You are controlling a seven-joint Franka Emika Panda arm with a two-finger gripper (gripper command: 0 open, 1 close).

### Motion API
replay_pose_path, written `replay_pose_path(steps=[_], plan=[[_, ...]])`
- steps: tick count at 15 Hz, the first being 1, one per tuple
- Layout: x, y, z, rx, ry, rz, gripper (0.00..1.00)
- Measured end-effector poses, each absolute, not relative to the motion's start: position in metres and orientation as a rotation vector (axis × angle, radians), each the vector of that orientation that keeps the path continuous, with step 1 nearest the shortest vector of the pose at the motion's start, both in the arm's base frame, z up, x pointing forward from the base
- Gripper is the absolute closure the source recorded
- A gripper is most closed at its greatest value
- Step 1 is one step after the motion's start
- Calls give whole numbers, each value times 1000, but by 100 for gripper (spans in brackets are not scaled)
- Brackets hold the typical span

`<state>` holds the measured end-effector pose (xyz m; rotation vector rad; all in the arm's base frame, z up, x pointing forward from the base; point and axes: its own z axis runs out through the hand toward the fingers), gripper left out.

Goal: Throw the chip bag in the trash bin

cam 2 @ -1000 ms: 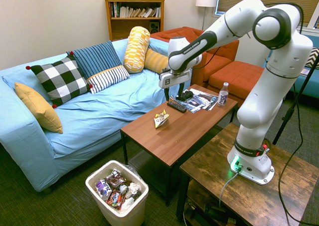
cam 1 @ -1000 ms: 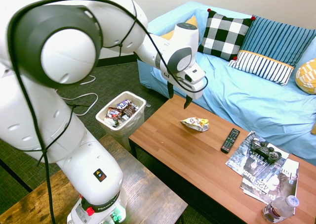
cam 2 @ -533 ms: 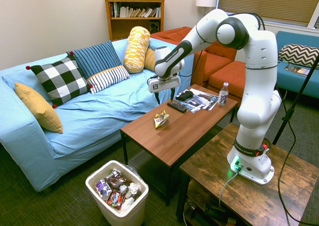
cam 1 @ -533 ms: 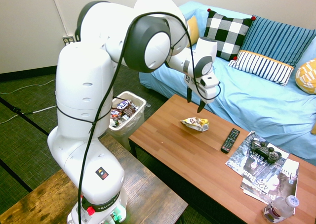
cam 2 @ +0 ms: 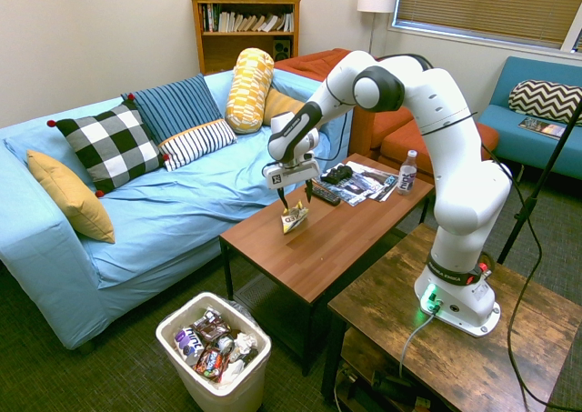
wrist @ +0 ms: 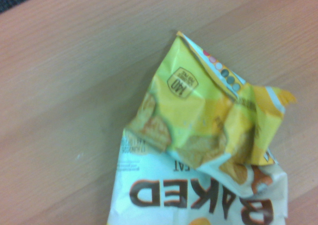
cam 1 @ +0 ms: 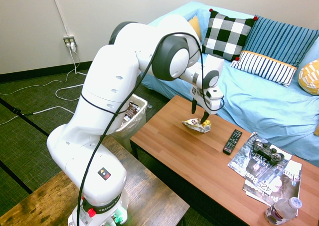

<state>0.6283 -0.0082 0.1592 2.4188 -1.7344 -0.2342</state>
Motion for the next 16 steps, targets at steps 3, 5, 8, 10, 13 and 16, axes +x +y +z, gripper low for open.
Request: replay_pose_path(steps=[3, 5, 8, 10, 13, 16], plan=[[639, -17, 132, 2388, -1749, -255, 0], [641, -20, 121, 2374, -1751, -269, 0], [644, -24, 106, 2364, -1757, -295, 100], [643, -23, 98, 2369, -1758, -316, 100], [644, -27, 99, 2373, -1764, -318, 100], [644, -32, 97, 2374, -1784, -336, 100]])
